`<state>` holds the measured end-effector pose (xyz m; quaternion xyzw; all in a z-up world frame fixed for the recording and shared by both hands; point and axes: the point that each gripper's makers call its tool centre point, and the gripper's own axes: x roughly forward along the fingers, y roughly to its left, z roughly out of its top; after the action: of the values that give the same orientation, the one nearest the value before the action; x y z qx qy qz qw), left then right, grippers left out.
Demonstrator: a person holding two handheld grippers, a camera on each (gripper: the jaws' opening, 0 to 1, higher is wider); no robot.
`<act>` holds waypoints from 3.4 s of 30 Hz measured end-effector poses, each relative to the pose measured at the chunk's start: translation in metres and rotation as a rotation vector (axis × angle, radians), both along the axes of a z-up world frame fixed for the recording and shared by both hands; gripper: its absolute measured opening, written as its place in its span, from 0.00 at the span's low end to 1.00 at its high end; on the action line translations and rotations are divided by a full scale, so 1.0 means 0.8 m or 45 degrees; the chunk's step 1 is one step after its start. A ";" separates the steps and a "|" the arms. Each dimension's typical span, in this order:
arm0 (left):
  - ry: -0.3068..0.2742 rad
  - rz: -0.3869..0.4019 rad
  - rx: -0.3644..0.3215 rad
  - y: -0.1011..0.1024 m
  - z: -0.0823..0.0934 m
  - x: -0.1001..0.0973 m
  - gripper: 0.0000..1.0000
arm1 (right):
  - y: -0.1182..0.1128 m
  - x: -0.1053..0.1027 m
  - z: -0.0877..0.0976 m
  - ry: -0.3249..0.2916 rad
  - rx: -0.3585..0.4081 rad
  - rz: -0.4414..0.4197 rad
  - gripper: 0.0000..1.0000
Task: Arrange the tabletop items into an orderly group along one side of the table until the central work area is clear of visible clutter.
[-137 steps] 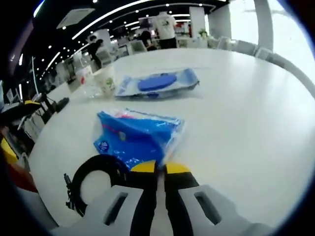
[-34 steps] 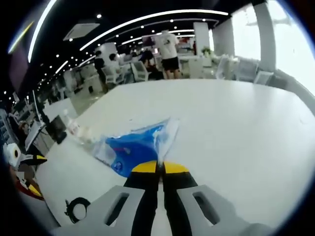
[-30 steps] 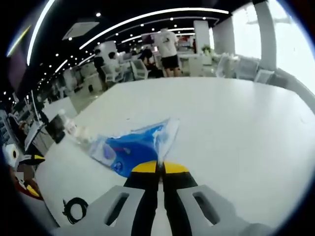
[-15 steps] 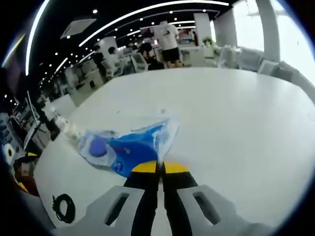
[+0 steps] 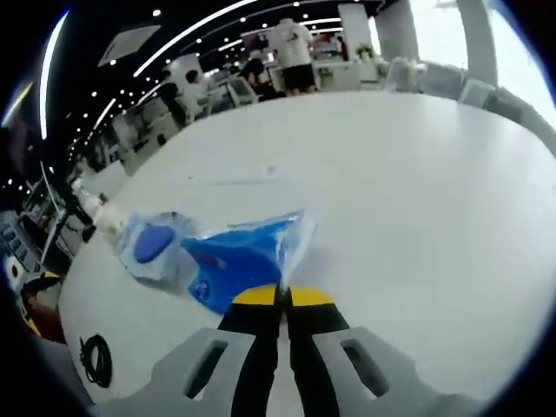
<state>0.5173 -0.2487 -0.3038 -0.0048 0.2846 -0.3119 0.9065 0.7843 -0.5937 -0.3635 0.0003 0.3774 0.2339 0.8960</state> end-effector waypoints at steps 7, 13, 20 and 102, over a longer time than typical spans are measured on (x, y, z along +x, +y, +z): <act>0.004 0.006 0.002 -0.003 0.001 -0.001 0.99 | -0.008 0.003 -0.013 0.029 -0.010 -0.006 0.03; 0.003 -0.003 0.001 -0.002 0.003 0.000 0.99 | -0.004 -0.002 -0.021 0.033 -0.070 0.014 0.05; 0.004 -0.005 -0.001 0.000 0.004 0.000 0.99 | -0.006 -0.002 -0.022 0.025 -0.121 -0.021 0.10; -0.146 0.155 0.013 0.046 0.058 0.008 0.98 | 0.355 -0.361 -0.002 0.181 -0.006 0.644 0.84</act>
<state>0.5236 -0.2119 -0.2573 0.0005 0.2330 -0.2543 0.9386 0.4953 -0.3097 -0.3649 -0.0799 0.4280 0.4488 0.7804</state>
